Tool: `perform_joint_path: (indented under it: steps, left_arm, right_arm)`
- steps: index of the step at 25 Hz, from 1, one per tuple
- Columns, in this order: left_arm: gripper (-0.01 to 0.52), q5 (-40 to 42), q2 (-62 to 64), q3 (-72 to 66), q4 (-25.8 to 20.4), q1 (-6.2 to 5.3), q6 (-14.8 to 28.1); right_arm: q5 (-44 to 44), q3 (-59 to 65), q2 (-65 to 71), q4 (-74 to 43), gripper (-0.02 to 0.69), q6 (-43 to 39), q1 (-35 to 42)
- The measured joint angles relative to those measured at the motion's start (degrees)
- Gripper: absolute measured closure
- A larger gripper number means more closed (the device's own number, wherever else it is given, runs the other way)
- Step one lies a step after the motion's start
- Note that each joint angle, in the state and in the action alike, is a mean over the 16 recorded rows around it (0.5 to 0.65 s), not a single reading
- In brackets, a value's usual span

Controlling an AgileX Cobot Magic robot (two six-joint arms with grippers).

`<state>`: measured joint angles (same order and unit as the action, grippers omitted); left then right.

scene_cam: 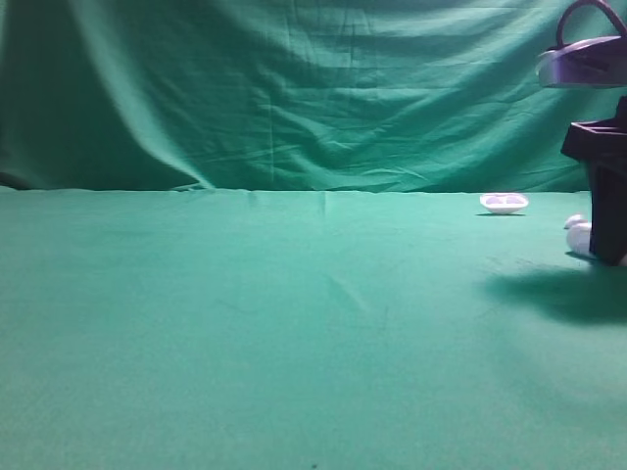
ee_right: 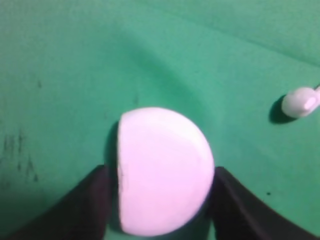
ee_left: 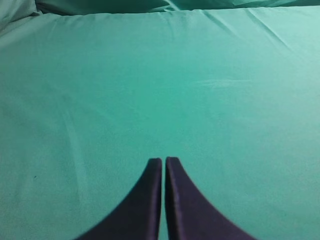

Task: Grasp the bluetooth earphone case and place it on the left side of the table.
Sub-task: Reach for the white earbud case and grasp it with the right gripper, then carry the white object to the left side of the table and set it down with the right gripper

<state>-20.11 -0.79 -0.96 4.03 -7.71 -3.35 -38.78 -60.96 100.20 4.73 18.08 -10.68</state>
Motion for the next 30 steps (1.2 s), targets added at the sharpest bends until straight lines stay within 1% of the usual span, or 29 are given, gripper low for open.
perform_joint_path:
  steps: [4, 9, 15, 21, 25, 30]
  left_arm:
    - [0.514, 0.0, 0.0, 0.0, 0.0, 0.0, 0.0]
    - [0.514, 0.0, 0.0, 0.0, 0.0, 0.0, 0.0]
    - [0.514, 0.0, 0.0, 0.0, 0.0, 0.0, 0.0]
    - [0.514, 0.0, 0.0, 0.0, 0.0, 0.0, 0.0]
    - [0.514, 0.0, 0.0, 0.0, 0.0, 0.0, 0.0]
    - [0.514, 0.0, 0.0, 0.0, 0.0, 0.0, 0.0]
  right_arm:
    - [-4.74, -7.27, 0.16, 2.1, 0.353, 0.06, -2.11]
    - [-6.93, -17.35, 1.03, 4.85, 0.353, 0.13, -8.06]
    - [-4.88, -29.68, 6.48, 6.66, 0.353, 0.26, -18.94]
    - [-1.8, -41.68, 17.62, 6.94, 0.353, 0.81, -29.36]
    - [-0.66, -49.26, 26.23, 6.94, 0.353, 1.4, -34.01]
    - [1.3, -55.88, 34.63, 6.89, 0.353, 2.17, -37.29]
